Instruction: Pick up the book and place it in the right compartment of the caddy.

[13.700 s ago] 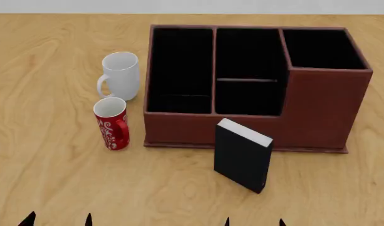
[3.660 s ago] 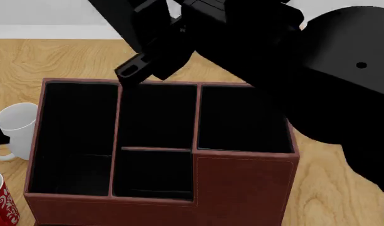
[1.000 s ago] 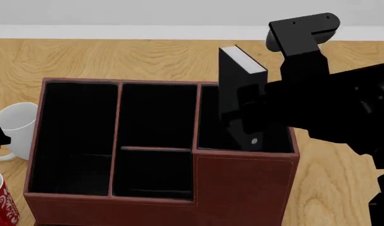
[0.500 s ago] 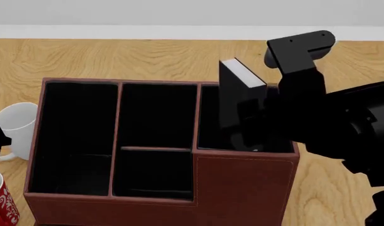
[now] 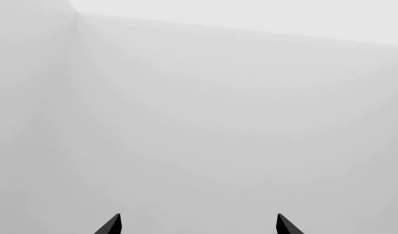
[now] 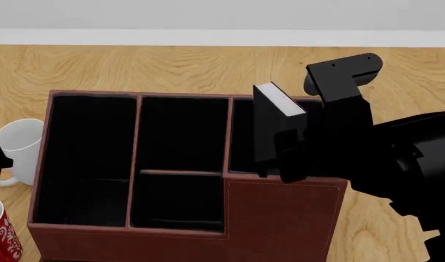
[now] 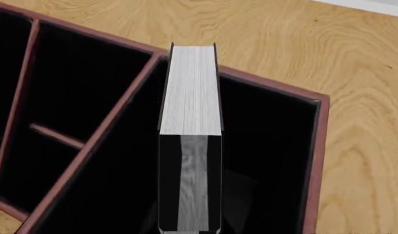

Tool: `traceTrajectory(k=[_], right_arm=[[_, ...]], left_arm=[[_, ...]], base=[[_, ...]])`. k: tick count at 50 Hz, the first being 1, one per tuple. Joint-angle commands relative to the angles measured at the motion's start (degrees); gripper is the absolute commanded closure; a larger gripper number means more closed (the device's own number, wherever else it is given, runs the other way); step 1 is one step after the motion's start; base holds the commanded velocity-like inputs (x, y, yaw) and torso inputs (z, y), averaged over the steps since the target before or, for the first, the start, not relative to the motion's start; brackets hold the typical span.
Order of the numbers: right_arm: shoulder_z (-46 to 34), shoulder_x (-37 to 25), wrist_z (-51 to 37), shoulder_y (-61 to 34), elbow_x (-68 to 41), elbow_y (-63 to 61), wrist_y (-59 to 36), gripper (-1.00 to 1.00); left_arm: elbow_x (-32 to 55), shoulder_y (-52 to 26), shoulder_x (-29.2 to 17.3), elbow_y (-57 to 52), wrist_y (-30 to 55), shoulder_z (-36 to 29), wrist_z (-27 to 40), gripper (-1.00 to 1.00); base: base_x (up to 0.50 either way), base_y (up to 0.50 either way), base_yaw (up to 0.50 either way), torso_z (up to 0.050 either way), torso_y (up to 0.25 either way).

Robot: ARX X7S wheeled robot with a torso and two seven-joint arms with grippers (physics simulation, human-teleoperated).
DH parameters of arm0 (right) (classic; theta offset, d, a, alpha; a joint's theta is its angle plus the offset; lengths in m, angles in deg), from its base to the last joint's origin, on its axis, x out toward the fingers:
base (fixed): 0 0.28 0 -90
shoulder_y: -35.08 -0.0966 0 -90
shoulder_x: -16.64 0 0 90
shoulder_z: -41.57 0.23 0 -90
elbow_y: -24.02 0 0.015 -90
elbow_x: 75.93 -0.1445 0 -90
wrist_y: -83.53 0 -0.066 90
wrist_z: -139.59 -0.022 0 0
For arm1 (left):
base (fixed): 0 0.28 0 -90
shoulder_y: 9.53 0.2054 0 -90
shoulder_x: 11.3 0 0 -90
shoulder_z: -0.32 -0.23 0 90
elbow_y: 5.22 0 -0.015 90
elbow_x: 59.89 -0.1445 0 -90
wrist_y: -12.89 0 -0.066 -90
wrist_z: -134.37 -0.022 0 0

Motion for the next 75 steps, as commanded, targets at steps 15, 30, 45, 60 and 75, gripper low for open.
traceTrajectory(k=[15,30,45,60,75], right_arm=[[0.60,-0.39,0.87,-0.56,0.83,-0.88,0.92,-1.00],[1.17,-0.51,0.20,-1.18,0.16,-1.55,0.35,-1.00],[5.34,-1.92,-3.68,-2.22,-3.48,-7.20,-2.88,-1.00],[10.97,-4.05,-8.86,-0.53,-8.21,-13.37,-5.85,-1.00],[17.56,-5.60,-15.74,2.72,-14.36,-19.92,-9.21,-1.00]], left_arm=[[0.40,-0.45,-0.36,-0.19,0.14,-0.34,0.44,-1.00],[0.48,-0.07,-0.52,-0.11,-0.38,-0.31,0.57,-1.00],[0.43,0.07,-0.46,0.37,-1.04,-0.59,0.50,-1.00],[0.59,0.71,-0.67,0.21,-1.45,-0.53,0.71,-1.00],[0.55,0.69,-0.68,0.74,-1.90,-0.90,0.61,-1.00]], base=[[0.00,0.00,0.00,0.000,0.001],[0.00,0.00,0.00,0.000,0.000],[0.00,0.00,0.00,0.000,0.000],[0.00,0.00,0.00,0.000,0.000],[0.00,0.00,0.00,0.000,0.000]])
